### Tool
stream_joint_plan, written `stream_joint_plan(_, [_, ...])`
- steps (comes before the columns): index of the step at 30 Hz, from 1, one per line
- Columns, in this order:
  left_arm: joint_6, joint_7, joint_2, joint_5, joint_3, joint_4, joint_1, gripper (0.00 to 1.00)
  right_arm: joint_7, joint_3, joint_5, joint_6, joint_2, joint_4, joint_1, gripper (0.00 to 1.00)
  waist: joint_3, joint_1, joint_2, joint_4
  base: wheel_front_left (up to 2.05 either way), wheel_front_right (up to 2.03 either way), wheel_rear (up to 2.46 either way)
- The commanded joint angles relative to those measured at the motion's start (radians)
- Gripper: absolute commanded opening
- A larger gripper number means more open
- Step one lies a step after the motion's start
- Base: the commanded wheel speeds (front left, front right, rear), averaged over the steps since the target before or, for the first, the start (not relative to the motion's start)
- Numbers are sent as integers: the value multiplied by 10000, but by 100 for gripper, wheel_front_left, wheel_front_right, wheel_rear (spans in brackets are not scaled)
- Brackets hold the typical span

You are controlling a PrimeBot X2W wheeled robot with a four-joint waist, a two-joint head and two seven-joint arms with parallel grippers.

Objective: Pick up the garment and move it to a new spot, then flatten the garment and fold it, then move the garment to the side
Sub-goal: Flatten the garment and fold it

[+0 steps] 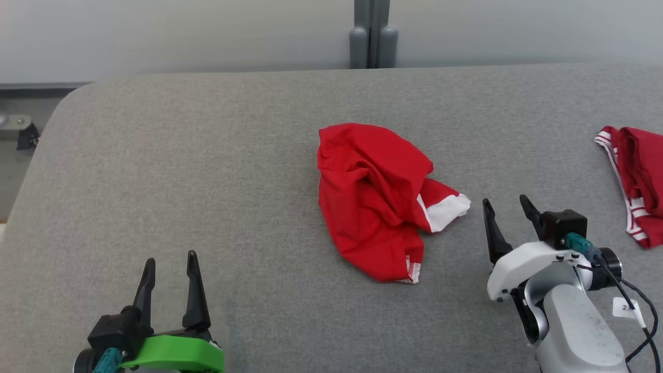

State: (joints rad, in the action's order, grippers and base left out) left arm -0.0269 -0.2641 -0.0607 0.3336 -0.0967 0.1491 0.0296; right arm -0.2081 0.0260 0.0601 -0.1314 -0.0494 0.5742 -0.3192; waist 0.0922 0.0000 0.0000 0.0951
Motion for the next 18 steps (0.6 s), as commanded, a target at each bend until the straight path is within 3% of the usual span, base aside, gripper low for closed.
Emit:
stream_joint_plan(1, [-13,-1,21,-73,-26,-24,-199,100,64,185,-178,15,-22,358,-325,100,566,0,0,656,0,0,0])
stream_joint_plan(12, [-72,-1,85,-3,-28,-11,-333,100,60,731,-945,15,-31,3142,-1762,100,848,0,0,1459,0,0,0])
stream_joint_plan(13, [-73,-1,88,-9,-22,-21,-323,100,20,718,-945,15,-30,3342,-1860,61,843,0,0,1470,0,0,0])
stream_joint_plan(14, [-87,-1,91,-18,-16,-31,-310,100,-21,696,-932,15,-30,3533,-1949,33,837,0,0,1471,0,0,0])
stream_joint_plan(15, [-103,-1,93,-23,-10,-42,-300,100,-64,679,-905,15,-30,3668,-2017,23,831,0,0,1459,0,0,0])
stream_joint_plan(16, [-99,-1,95,-25,5,-56,-286,100,-87,689,-877,15,-29,3812,-2087,0,822,0,0,1428,0,0,0])
stream_joint_plan(18, [-110,-1,96,-34,22,-72,-262,100,-210,794,-884,17,-83,3943,-2211,0,803,0,0,1330,0,0,0])
